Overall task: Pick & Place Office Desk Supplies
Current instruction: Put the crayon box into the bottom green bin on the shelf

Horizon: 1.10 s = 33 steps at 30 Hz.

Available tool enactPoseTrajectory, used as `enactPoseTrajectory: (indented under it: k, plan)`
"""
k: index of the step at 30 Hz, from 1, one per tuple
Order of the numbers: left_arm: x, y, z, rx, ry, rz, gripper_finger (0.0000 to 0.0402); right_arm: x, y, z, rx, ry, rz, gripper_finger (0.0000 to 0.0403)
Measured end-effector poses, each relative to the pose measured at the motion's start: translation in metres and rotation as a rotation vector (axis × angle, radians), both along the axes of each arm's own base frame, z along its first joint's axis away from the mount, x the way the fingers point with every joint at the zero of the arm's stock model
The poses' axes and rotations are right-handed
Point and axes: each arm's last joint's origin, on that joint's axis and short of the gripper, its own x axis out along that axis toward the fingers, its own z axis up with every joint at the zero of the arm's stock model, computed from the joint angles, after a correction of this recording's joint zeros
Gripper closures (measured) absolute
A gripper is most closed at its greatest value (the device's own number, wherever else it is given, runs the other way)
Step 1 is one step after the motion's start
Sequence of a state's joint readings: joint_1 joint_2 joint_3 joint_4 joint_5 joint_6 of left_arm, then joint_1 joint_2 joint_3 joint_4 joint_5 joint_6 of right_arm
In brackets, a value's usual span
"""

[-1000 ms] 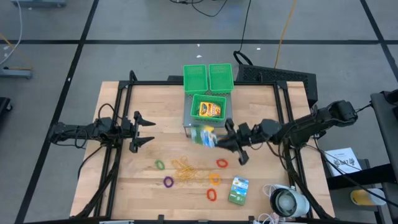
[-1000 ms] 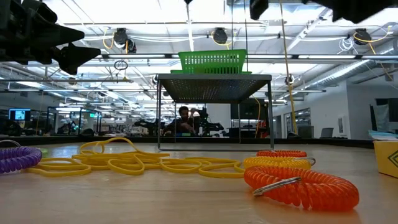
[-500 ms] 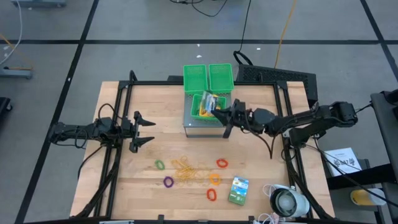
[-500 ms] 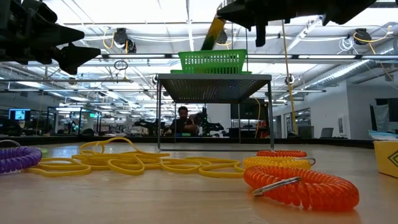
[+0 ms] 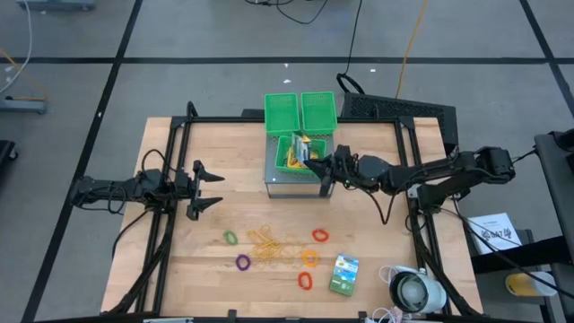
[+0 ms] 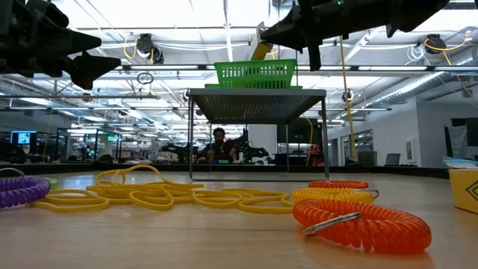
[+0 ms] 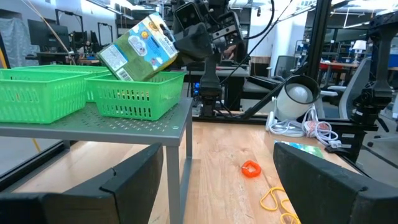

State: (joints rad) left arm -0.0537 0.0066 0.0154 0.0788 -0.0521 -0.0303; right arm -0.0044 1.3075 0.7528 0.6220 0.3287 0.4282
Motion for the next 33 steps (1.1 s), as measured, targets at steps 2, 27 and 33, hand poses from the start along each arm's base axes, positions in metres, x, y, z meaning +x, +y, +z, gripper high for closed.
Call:
enactPoseTrajectory:
  k: [2,27,33]
  plan:
    - [0.0000,0.0000,0.0000,0.000,0.000,0.000,0.0091,0.0004,0.0009,0.0010,0.009,-0.014,0.039,0.0403]
    - [0.0000,0.0000,0.0000,0.000,0.000,0.000,0.0091,0.0008,-0.0009,0.0012,-0.050,0.001,0.105,0.0336]
    - [0.0000,0.0000,0.0001,0.000,-0.001,0.000,0.0091,0.0008,-0.0004,0.0012,-0.096,0.015,0.108,0.0277]
